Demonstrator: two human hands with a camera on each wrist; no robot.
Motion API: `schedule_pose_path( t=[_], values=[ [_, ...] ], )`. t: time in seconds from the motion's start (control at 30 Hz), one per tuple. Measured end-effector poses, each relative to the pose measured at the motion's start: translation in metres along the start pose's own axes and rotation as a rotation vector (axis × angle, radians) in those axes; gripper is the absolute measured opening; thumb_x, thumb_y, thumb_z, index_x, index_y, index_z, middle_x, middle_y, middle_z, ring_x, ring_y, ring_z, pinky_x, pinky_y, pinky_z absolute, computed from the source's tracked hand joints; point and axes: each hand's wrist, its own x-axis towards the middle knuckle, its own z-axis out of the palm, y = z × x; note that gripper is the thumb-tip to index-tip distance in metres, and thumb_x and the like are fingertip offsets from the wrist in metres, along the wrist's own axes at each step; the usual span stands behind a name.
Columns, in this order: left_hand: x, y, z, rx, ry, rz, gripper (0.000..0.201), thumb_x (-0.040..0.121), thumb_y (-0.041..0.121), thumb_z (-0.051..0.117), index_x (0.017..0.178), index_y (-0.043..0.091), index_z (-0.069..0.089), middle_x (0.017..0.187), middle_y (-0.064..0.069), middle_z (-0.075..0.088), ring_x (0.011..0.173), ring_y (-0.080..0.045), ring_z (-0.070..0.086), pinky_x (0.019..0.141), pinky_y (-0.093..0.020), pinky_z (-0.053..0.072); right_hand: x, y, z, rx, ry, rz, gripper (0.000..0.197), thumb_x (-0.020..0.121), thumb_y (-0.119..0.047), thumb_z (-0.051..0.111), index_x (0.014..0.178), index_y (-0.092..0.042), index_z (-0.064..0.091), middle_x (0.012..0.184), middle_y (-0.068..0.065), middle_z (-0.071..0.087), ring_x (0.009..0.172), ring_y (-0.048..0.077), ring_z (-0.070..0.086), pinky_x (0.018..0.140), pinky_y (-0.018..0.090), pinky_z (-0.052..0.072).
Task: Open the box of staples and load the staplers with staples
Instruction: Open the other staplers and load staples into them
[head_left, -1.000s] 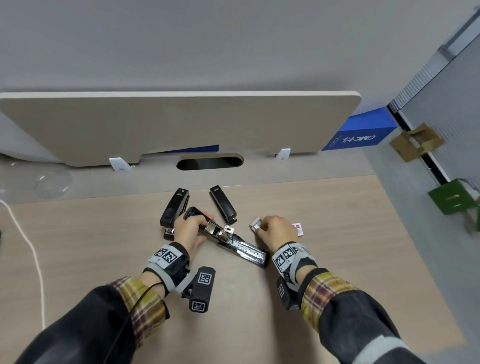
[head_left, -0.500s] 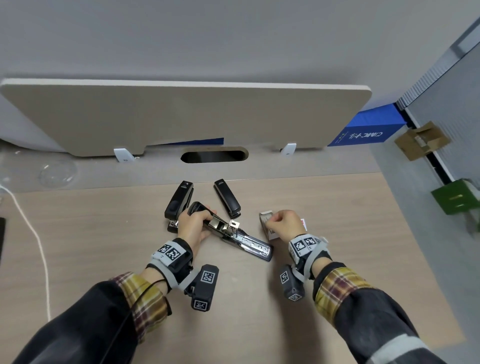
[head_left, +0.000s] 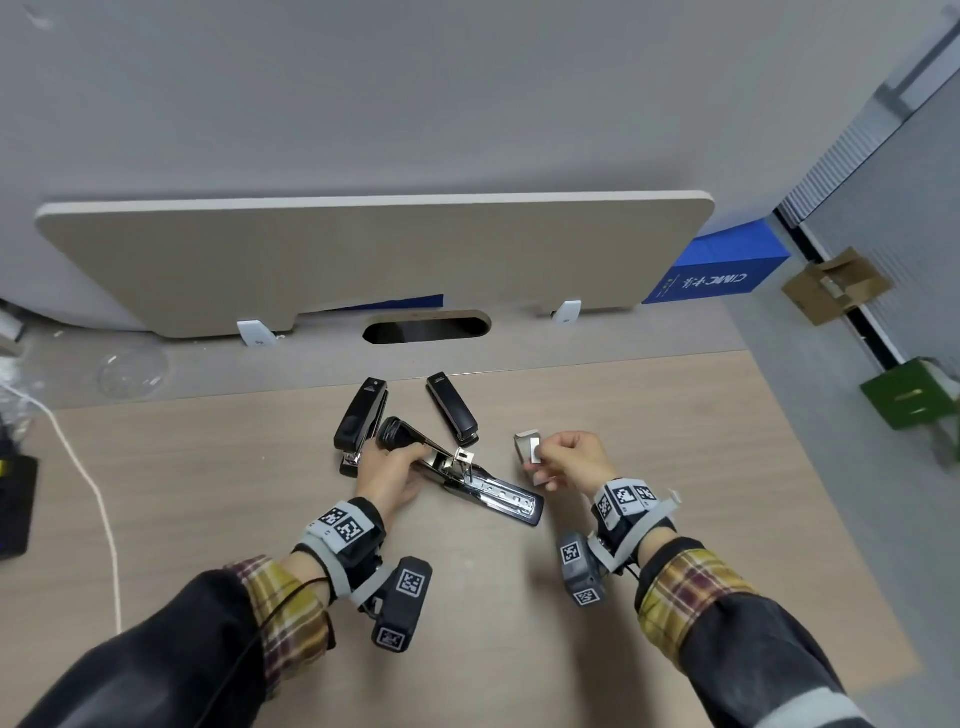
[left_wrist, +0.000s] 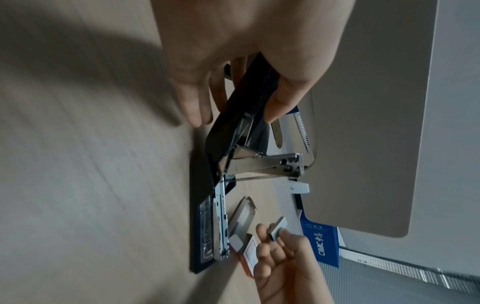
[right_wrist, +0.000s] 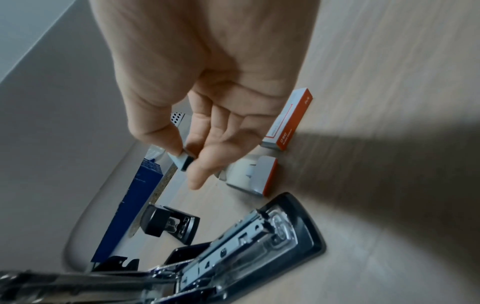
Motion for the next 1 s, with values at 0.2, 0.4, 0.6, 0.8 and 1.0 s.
schedule_pose_path(
  t=[0.2, 0.4, 0.6, 0.8, 1.0],
  values=[
    [-0.021, -0.021, -0.011, 0.194, 0.211, 0.174, 0.015, 0.07, 0.03, 0.057, 0.072, 0.017, 0.049, 0.064, -0.007, 0.049, 0.062, -0.024, 0.048, 0.06, -0.037, 0.041, -0.015, -0.006, 0.01, -0.034, -0.083, -0.014, 0.011, 0.081, 0.006, 0.058, 0.077, -0.003, 0.057, 0.066, 0.015, 0.07, 0.049, 0.019, 0.063, 0.046, 0.025, 0.054],
    [-0.043, 0.03, 0.029, 0.263, -0.029, 0.443, 0.026, 0.082, 0.009, 0.061, 0.063, 0.015, 0.045, 0.046, 0.0, 0.044, 0.046, -0.017, 0.039, 0.049, -0.025, 0.033, -0.029, -0.023, 0.022, 0.002, -0.096, -0.081, 0.009, 0.082, 0.007, 0.059, 0.081, -0.002, 0.06, 0.065, 0.014, 0.069, 0.048, 0.017, 0.062, 0.048, 0.025, 0.055],
    [-0.044, 0.049, 0.052, 0.492, -0.248, 0.44, 0.006, 0.087, 0.014, 0.066, 0.088, 0.011, 0.061, 0.069, -0.002, 0.057, 0.035, -0.011, 0.048, 0.035, -0.02, 0.036, -0.04, -0.043, 0.023, 0.013, -0.175, -0.184, 0.007, 0.085, 0.004, 0.059, 0.083, -0.001, 0.064, 0.071, 0.015, 0.069, 0.051, 0.016, 0.062, 0.052, 0.024, 0.055],
    [-0.045, 0.048, 0.055, 0.496, -0.293, 0.382, 0.01, 0.088, 0.007, 0.066, 0.097, 0.002, 0.065, 0.074, -0.008, 0.061, 0.034, -0.008, 0.051, 0.034, -0.019, 0.04, -0.045, -0.051, 0.021, 0.032, -0.242, -0.217, 0.006, 0.088, 0.0, 0.064, 0.084, -0.004, 0.065, 0.068, 0.009, 0.07, 0.052, 0.014, 0.064, 0.054, 0.024, 0.056],
    [-0.038, 0.045, 0.051, 0.409, -0.309, 0.35, 0.004, 0.089, -0.001, 0.065, 0.088, 0.003, 0.064, 0.072, -0.012, 0.064, 0.053, -0.011, 0.067, 0.056, -0.024, 0.059, -0.05, -0.047, 0.023, 0.051, -0.204, -0.237, 0.009, 0.087, 0.0, 0.066, 0.096, 0.0, 0.066, 0.065, 0.007, 0.067, 0.052, 0.011, 0.063, 0.054, 0.024, 0.057]
  ],
)
